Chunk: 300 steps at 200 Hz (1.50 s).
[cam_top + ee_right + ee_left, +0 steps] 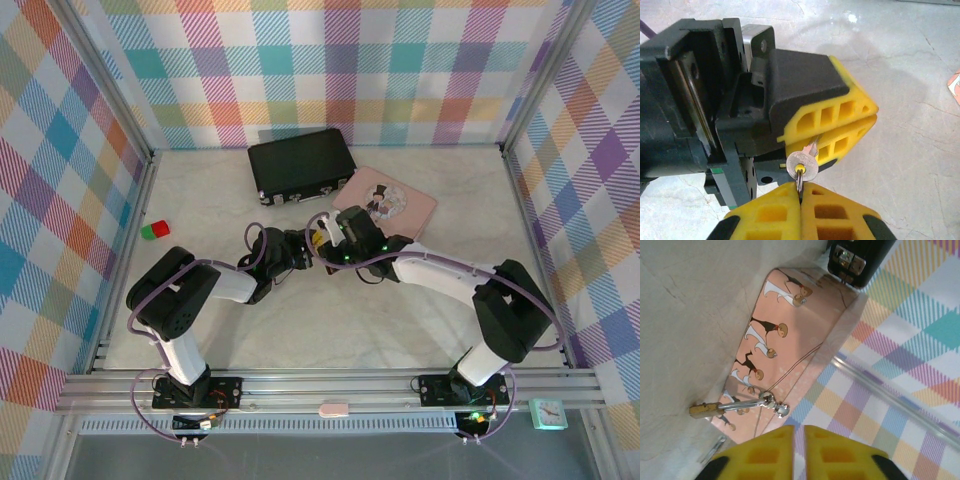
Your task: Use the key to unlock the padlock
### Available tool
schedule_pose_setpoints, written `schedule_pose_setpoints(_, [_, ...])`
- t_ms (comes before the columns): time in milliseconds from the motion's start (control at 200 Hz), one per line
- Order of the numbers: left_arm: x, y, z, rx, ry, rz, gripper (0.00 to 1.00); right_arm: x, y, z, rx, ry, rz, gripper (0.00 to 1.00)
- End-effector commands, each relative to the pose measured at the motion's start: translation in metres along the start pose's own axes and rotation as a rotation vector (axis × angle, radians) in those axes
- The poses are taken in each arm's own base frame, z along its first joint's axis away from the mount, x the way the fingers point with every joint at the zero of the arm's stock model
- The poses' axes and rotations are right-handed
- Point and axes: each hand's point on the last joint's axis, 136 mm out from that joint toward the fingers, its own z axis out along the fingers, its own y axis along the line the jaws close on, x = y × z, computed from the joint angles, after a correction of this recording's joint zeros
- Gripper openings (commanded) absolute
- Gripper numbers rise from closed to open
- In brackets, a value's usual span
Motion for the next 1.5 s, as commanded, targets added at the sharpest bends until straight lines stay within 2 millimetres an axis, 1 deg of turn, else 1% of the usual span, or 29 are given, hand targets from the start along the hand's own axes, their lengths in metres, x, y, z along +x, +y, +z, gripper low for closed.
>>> schedule_pose_setpoints(0, [0.016, -0.02, 0.002, 0.081, 0.063, 0.011, 0.01, -0.008, -0.001, -0.008, -0.012, -0.034, 0.022, 0.0])
schedule_pose_setpoints(15, [0.017, -0.021, 0.002, 0.084, 0.066, 0.016, 0.0, -0.008, -0.001, -0.009, -0.011, -0.036, 0.023, 0.0])
schedule_pose_setpoints(115, [0.021, -0.028, 0.003, 0.098, 0.079, 0.073, 0.0, -0.014, -0.006, -0.014, 0.004, -0.054, 0.039, 0.0])
schedule_pose_setpoints(180, [0.024, -0.035, 0.002, 0.099, 0.082, 0.147, 0.0, -0.02, -0.01, -0.022, 0.009, -0.075, 0.056, 0.16])
schedule_pose_setpoints(260, [0.025, -0.043, 0.0, 0.085, 0.071, 0.265, 0.0, -0.028, -0.012, -0.035, -0.011, -0.108, 0.09, 0.31])
schedule_pose_setpoints(295, [0.027, -0.05, -0.003, 0.09, 0.066, 0.31, 0.0, -0.032, -0.013, -0.041, -0.037, -0.124, 0.117, 0.34])
schedule_pose_setpoints(310, [0.027, -0.052, -0.003, 0.086, 0.061, 0.361, 0.0, -0.033, -0.013, -0.044, -0.05, -0.13, 0.13, 0.35])
schedule_pose_setpoints(360, [0.029, -0.057, -0.006, 0.071, 0.049, 0.452, 0.0, -0.038, -0.017, -0.053, -0.093, -0.15, 0.191, 0.39])
schedule_pose_setpoints(440, [0.035, -0.069, -0.009, 0.055, 0.038, 0.602, 0.0, -0.043, -0.021, -0.062, -0.174, -0.171, 0.284, 0.43])
schedule_pose_setpoints(495, [0.04, -0.078, -0.011, 0.06, 0.036, 0.689, 0.0, -0.046, -0.023, -0.066, -0.231, -0.184, 0.343, 0.43])
schedule_pose_setpoints(585, [0.048, -0.096, -0.018, 0.1, 0.024, 0.814, 0.0, -0.054, -0.016, -0.074, -0.362, -0.21, 0.395, 0.46])
schedule_pose_setpoints(700, [0.057, -0.113, -0.026, 0.156, 0.011, 0.95, 0.0, -0.062, -0.004, -0.083, -0.483, -0.261, 0.396, 0.46])
schedule_pose_setpoints(820, [0.067, -0.123, -0.033, 0.223, 0.022, 1.033, 0.0, -0.07, 0.004, -0.092, -0.549, -0.311, 0.378, 0.45])
schedule_pose_setpoints(925, [0.075, -0.127, -0.037, 0.286, 0.045, 1.049, 0.0, -0.076, 0.011, -0.096, -0.617, -0.339, 0.377, 0.43])
schedule_pose_setpoints(1010, [0.081, -0.13, -0.039, 0.328, 0.066, 1.052, 0.0, -0.075, 0.014, -0.093, -0.651, -0.332, 0.387, 0.4])
schedule_pose_setpoints(1030, [0.083, -0.131, -0.04, 0.34, 0.071, 1.052, 0.0, -0.072, 0.014, -0.09, -0.654, -0.319, 0.398, 0.39])
schedule_pose_setpoints(1045, [0.084, -0.132, -0.04, 0.347, 0.073, 1.051, 0.0, -0.075, 0.015, -0.091, -0.664, -0.337, 0.385, 0.38])
schedule_pose_setpoints(1110, [0.088, -0.134, -0.042, 0.368, 0.08, 1.053, 0.0, -0.074, 0.015, -0.088, -0.682, -0.335, 0.393, 0.36])
schedule_pose_setpoints(1265, [0.093, -0.133, -0.044, 0.374, 0.092, 1.056, 0.0, -0.073, 0.017, -0.082, -0.707, -0.326, 0.393, 0.35])
schedule_pose_setpoints(1390, [0.096, -0.129, -0.043, 0.368, 0.101, 1.047, 0.0, -0.075, 0.018, -0.083, -0.719, -0.335, 0.382, 0.35])
schedule_pose_setpoints(1495, [0.097, -0.127, -0.042, 0.366, 0.106, 1.041, 0.0, -0.078, 0.02, -0.084, -0.733, -0.338, 0.378, 0.32])
